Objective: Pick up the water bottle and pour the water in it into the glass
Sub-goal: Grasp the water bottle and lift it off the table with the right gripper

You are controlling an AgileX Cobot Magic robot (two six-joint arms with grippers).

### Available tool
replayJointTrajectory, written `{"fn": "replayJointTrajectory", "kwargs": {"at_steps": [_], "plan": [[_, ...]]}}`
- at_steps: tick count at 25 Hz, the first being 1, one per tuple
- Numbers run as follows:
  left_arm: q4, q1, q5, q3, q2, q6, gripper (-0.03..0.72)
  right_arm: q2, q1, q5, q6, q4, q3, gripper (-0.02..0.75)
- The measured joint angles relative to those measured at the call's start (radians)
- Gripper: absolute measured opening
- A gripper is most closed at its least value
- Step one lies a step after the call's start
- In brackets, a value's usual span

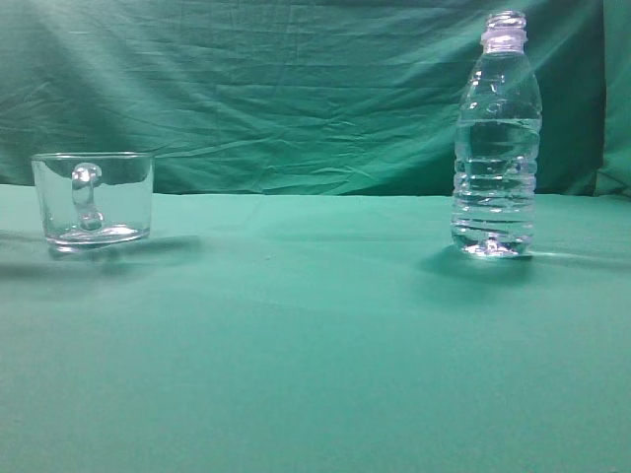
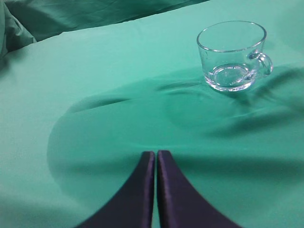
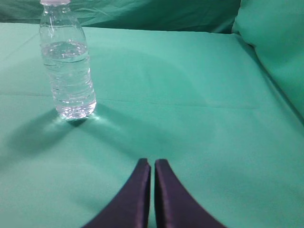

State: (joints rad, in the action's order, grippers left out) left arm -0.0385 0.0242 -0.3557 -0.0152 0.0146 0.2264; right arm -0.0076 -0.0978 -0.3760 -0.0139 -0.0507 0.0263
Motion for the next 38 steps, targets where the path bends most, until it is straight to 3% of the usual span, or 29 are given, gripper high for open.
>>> {"fn": "replayJointTrajectory", "kwargs": {"at_steps": [24,28,33,38], "plan": [[0.000,0.000,0.000,0.000,0.000,0.000,0.000,0.000,0.000,0.002,0.000,0.000,0.000,0.000],[0.000,0.000,0.000,0.000,0.000,0.000,0.000,0.000,0.000,0.109,0.006,-0.061,0.000,0.000],[0.000,0.000,0.000,0.000,0.000,0.000,0.000,0.000,0.000,0.385,0.010,-0.159,0.000,0.000],[0.000,0.000,0.000,0.000,0.000,0.000,0.000,0.070,0.000,0.357,0.008,-0.164,-0.070,0.000]]}}
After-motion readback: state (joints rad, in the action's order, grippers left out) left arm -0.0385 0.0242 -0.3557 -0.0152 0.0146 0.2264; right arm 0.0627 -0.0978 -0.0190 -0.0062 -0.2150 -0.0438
